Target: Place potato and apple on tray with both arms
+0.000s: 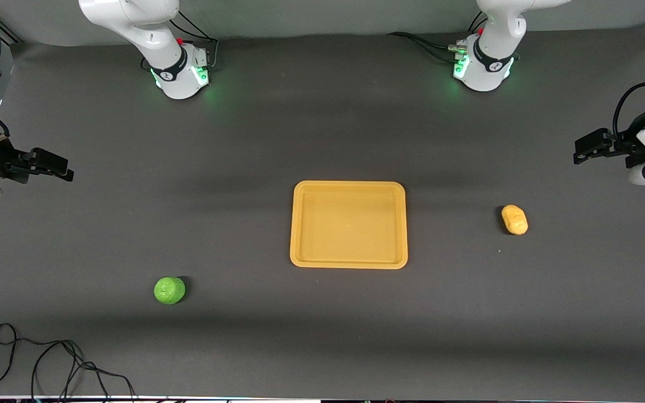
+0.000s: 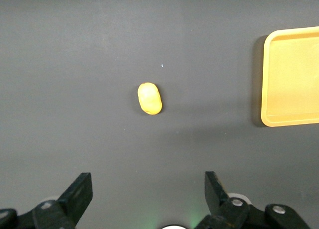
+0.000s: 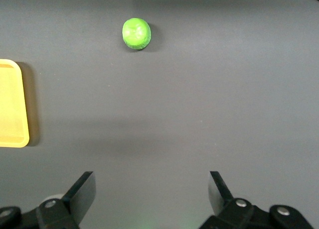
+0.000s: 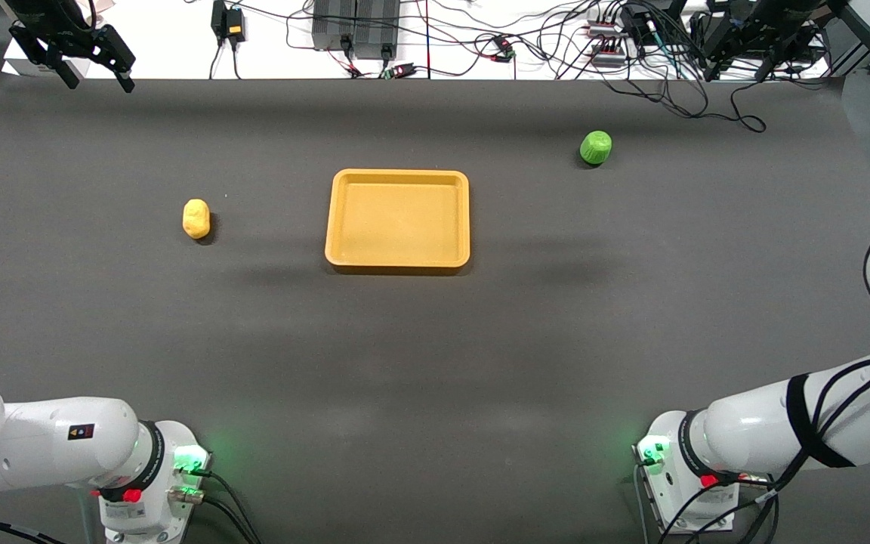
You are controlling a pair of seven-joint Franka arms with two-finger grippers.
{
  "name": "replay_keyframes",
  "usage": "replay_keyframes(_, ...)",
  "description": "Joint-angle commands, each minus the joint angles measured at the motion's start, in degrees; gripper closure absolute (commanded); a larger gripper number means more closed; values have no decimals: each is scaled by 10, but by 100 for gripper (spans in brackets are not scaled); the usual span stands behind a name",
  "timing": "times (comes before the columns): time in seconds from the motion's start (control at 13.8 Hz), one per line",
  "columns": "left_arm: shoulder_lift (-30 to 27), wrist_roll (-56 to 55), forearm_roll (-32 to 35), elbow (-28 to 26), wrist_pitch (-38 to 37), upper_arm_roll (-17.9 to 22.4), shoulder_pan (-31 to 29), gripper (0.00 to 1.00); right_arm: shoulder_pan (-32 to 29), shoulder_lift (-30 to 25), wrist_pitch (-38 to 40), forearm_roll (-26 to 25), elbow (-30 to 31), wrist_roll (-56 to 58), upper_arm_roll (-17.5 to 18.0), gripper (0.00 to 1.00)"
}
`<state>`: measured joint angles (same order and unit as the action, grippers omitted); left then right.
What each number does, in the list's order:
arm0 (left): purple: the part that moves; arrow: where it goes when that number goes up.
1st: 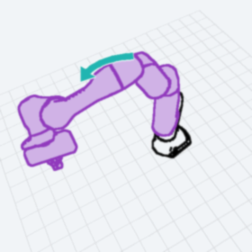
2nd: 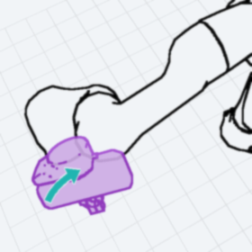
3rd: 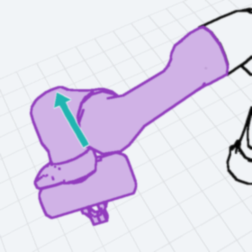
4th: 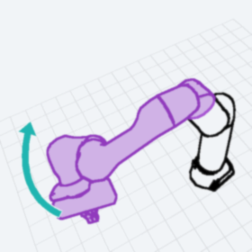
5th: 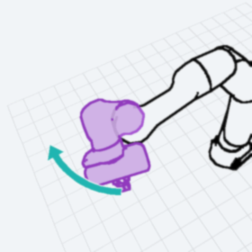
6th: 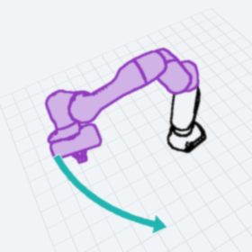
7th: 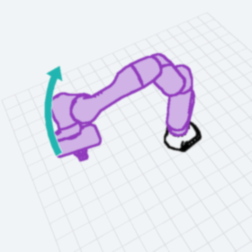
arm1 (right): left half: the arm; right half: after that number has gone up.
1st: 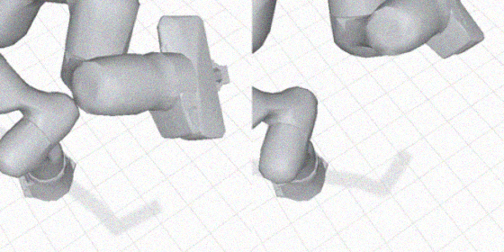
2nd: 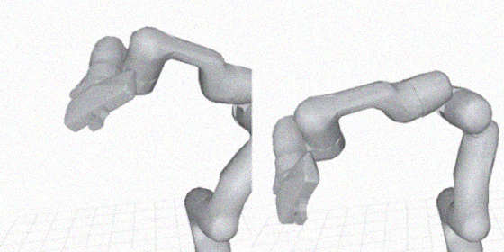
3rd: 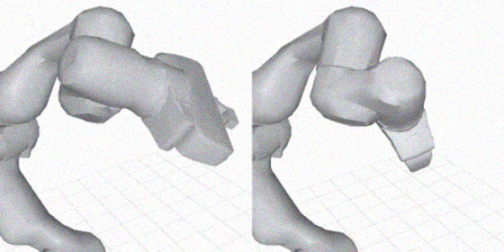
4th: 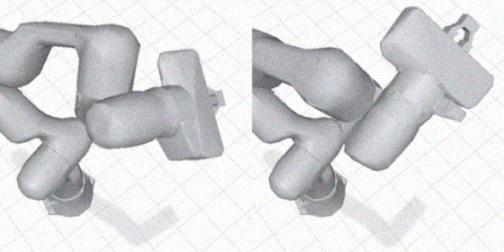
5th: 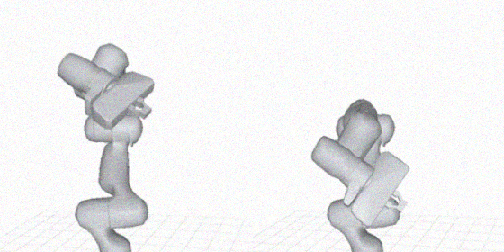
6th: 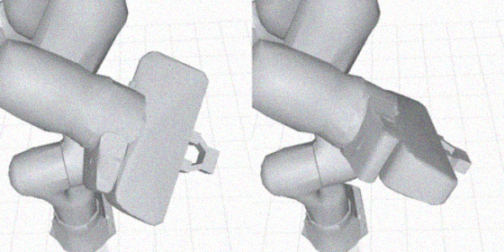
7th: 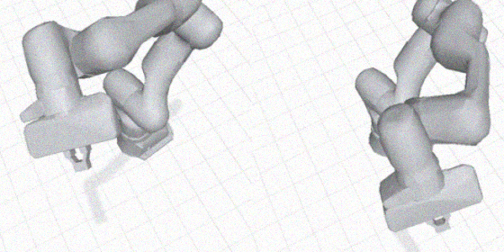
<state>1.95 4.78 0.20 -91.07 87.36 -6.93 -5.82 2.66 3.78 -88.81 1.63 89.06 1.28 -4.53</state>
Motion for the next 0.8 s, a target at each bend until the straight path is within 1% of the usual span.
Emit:
replay_keyframes(0.0, -3, -6, -4, 3, -14, 3, 5, 0, 2, 2, 7, 10, -12, -2, -4, 0)
replay_keyframes(0.72, -5, -7, 4, 3, -10, 2, 8, 0, 2, 3, 4, 7, -11, 1, -4, 0)
